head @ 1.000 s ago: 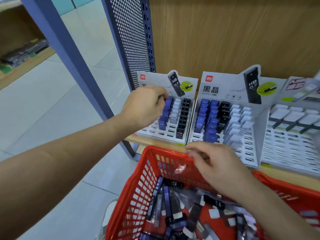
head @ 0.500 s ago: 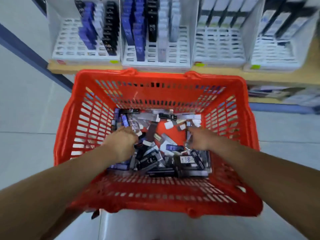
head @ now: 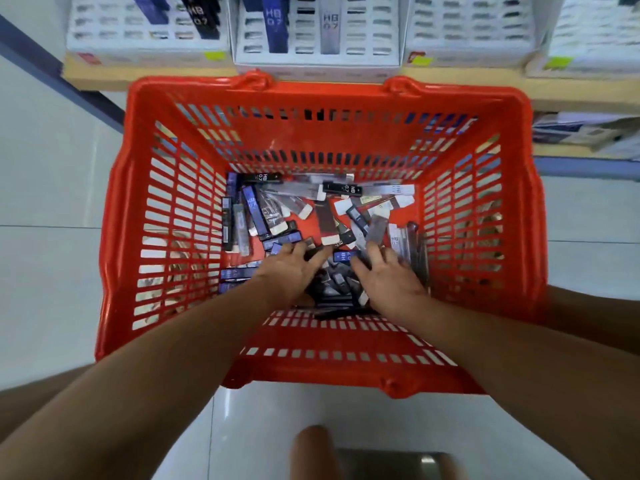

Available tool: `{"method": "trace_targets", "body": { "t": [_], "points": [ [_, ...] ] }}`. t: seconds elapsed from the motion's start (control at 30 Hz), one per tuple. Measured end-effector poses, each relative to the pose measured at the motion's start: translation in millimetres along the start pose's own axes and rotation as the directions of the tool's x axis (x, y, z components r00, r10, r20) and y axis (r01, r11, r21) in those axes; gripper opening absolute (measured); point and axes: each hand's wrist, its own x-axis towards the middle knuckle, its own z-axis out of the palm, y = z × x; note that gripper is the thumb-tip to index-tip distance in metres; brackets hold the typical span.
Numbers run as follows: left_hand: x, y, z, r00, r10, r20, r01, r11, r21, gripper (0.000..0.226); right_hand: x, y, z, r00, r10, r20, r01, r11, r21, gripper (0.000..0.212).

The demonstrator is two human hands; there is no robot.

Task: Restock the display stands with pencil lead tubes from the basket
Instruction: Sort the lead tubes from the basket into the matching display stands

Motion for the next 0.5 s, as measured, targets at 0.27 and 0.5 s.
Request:
{"method": "trace_targets", "body": {
  "t": [0.27, 0.5],
  "points": [
    [-9.7, -19.3, -0.9, 0.987, -0.031, -0.155, -0.023, 0.943, -0.333, 0.065, 12.2, 10.3, 0.6, 0.999, -0.003, -0.035, 0.017, 0.917, 0.399, 0.063],
    [-10.9, -33.5, -14.8, 0.957, -0.229, -0.176, 0.072, 0.779, -0.623, 0.036, 25.1, 24.5, -25.1, 0.997, -0.009, -0.077, 0.050, 0.837, 0.544, 0.014]
  ]
}}
